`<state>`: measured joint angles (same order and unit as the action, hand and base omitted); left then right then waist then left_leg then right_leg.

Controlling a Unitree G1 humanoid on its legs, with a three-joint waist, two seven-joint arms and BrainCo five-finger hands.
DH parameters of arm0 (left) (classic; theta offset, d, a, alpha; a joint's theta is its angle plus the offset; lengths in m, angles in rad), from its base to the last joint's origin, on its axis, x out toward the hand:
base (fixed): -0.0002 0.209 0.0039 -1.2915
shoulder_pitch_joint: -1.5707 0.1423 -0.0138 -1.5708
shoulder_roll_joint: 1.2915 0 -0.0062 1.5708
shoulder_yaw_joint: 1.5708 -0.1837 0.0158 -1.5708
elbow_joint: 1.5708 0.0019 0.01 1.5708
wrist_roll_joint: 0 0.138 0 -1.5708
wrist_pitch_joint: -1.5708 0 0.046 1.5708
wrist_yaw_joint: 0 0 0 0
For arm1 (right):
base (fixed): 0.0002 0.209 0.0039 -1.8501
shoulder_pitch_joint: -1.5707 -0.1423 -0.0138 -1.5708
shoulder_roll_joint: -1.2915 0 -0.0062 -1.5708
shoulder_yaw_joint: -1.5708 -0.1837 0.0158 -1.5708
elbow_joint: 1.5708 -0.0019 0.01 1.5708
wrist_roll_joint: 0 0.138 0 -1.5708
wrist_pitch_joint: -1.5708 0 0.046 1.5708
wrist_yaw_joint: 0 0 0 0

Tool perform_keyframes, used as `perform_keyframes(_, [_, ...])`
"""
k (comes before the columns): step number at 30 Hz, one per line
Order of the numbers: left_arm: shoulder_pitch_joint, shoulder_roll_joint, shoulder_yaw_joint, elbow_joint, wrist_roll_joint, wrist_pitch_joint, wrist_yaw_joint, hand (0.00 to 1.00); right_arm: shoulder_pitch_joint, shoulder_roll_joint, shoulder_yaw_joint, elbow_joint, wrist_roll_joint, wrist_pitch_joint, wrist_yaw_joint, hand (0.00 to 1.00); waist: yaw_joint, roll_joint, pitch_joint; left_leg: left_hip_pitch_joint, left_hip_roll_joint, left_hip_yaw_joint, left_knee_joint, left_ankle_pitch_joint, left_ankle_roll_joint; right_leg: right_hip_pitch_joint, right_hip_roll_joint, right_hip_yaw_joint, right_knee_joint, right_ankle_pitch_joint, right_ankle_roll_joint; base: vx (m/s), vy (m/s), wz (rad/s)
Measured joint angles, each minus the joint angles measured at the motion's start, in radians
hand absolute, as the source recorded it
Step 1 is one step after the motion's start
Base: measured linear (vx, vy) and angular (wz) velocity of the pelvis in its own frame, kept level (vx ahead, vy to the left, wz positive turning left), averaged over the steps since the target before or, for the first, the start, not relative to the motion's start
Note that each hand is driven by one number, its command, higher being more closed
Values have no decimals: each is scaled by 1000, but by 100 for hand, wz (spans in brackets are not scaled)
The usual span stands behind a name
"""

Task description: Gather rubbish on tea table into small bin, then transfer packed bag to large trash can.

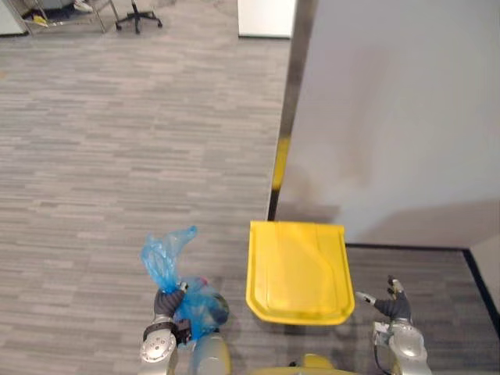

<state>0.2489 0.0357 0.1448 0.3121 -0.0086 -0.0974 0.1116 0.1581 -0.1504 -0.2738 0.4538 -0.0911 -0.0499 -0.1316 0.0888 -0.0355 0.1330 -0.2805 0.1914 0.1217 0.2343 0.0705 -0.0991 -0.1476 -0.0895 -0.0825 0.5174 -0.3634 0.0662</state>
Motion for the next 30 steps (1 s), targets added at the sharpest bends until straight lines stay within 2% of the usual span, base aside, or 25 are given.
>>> perform_keyframes(1, [-12,2,-6,4,-2,1,1,100,-19,-16,-1,33,0,2,-1,0,-16,18,13,-3,5,-19,-39,55,-20,5,22,-19,-18,1,-3,-181,-202,45])
perform_keyframes(2, [-11,8,-12,4,-3,0,1,100,-23,-15,-4,44,1,8,-2,0,-31,24,15,-1,3,-36,-77,111,-26,10,23,-43,-31,13,-24,-222,-180,73])
perform_keyframes(3, [-18,16,-25,2,-8,-1,0,100,-10,-13,-4,46,1,8,-1,0,-49,16,20,9,0,-34,-117,153,-36,28,13,-81,-82,34,-57,-193,-105,54])
perform_keyframes(4, [-18,16,-25,3,-9,-2,0,100,-10,-13,-8,55,1,8,-2,0,-47,11,24,3,2,-20,-70,116,-32,34,12,-90,-99,39,-68,-159,-41,33])
perform_keyframes(5, [-17,18,-25,8,-10,-1,-1,100,-16,-12,-12,66,1,8,-2,0,-47,17,23,-8,-3,13,51,22,5,44,4,-100,-111,51,-81,-137,-37,17])
perform_keyframes(6, [-16,21,-26,14,-11,-1,-2,100,-13,-12,-11,73,0,8,-2,0,-53,8,27,5,-10,51,159,-71,37,50,-5,-114,-122,64,-82,-123,-26,18])
perform_keyframes(8, [-19,24,-26,30,-20,-8,-3,100,-2,-11,-16,92,0,8,-2,0,-65,14,25,70,-25,63,164,-138,38,61,-16,-125,-142,81,-74,-121,55,33])
perform_keyframes(9, [-30,24,-26,70,-20,-11,-4,100,-7,-14,-36,122,0,8,-3,0,-82,35,13,126,-39,63,38,-133,27,67,-14,-145,-175,104,-58,-100,106,40])
perform_keyframes(11, [-40,30,-28,97,-20,-11,-4,100,-11,-12,-58,159,0,10,-3,0,-89,64,0,171,-46,63,-103,-104,3,69,1,-156,-226,139,-42,-96,164,24])
perform_keyframes(12, [-44,48,-34,108,-20,-11,-5,100,-15,-2,-61,171,0,12,-2,0,-87,54,3,179,-57,64,-141,-79,13,80,0,-156,-266,171,-33,-89,156,7])
perform_keyframes(15, [-33,73,-34,132,-19,-8,-6,100,-19,3,-69,190,0,10,-2,0,-79,45,2,204,-77,75,-170,-63,29,112,-7,-142,-326,211,-13,-91,144,-4])
perform_keyframes(22, [-21,104,-20,168,-17,-8,-21,100,-35,4,-69,210,0,11,0,0,-81,57,4,253,-104,103,-235,-35,50,125,-17,-104,-369,250,4,-66,74,-13])
perform_keyframes(27, [-25,110,-13,177,-17,-6,-21,100,-73,3,-68,231,0,14,0,0,-80,50,21,255,-107,155,-215,-44,61,109,-13,-48,-382,277,9,-26,52,-32])
perform_keyframes(30, [-32,110,-10,176,-17,-6,-22,100,-102,1,-66,231,-1,15,-1,0,-79,50,40,228,-103,179,-148,-87,70,93,-15,-16,-379,287,17,-44,41,-30])
